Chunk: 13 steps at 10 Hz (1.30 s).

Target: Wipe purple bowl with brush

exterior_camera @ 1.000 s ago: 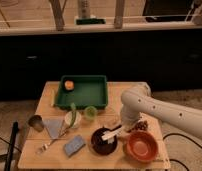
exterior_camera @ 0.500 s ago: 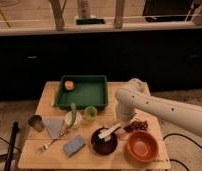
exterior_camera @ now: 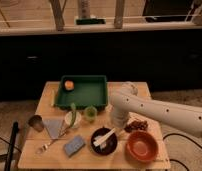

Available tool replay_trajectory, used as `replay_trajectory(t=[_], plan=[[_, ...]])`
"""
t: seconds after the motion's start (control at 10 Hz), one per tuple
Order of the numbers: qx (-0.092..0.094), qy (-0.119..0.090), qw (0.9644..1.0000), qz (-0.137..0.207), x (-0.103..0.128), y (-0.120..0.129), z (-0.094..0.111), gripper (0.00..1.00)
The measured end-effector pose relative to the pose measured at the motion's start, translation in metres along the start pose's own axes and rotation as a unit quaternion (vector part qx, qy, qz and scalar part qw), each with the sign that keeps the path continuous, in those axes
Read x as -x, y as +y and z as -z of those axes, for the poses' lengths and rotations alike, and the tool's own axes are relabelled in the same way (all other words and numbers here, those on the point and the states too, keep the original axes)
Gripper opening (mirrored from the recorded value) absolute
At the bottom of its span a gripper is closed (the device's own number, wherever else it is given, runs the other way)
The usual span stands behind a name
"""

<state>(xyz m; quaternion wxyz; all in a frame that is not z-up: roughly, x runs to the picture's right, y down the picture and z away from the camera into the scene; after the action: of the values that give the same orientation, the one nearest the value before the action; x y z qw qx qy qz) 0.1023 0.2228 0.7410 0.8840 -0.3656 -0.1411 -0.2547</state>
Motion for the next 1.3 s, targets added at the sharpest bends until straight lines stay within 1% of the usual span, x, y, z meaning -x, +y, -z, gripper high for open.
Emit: replay_trajectory(t=[0.1,0.3,0.5,0.6,0.7,0.8,0.9,1.0,1.1,1.2,1.3], plan=[[0.001,0.0,1.0,-0.004,-0.004,0.011,0.002,0.0],[0.0,0.005,0.9997,-0.024,-0.018,0.039,0.011,0.0],[-0.006,0.015,0.9991,-0.04,-0.03,0.043,0.018,0.0],[-0.01,0.022,0.9988,-0.042,-0.036,0.035,0.021,0.0],[-0.009,0.028,0.9987,-0.042,-0.041,0.027,0.023,0.0],[-0.01,0.035,0.9986,-0.038,-0.046,0.013,0.026,0.0],[-0.009,0.041,0.9987,-0.031,-0.047,-0.002,0.028,0.0],[-0.007,0.043,0.9988,-0.024,-0.047,-0.01,0.027,0.0],[-0.004,0.044,0.9989,-0.016,-0.043,-0.017,0.026,0.0],[0.001,0.043,0.9991,0.001,-0.031,-0.029,0.022,0.0],[0.005,0.041,0.999,0.015,-0.023,-0.036,0.019,0.0]])
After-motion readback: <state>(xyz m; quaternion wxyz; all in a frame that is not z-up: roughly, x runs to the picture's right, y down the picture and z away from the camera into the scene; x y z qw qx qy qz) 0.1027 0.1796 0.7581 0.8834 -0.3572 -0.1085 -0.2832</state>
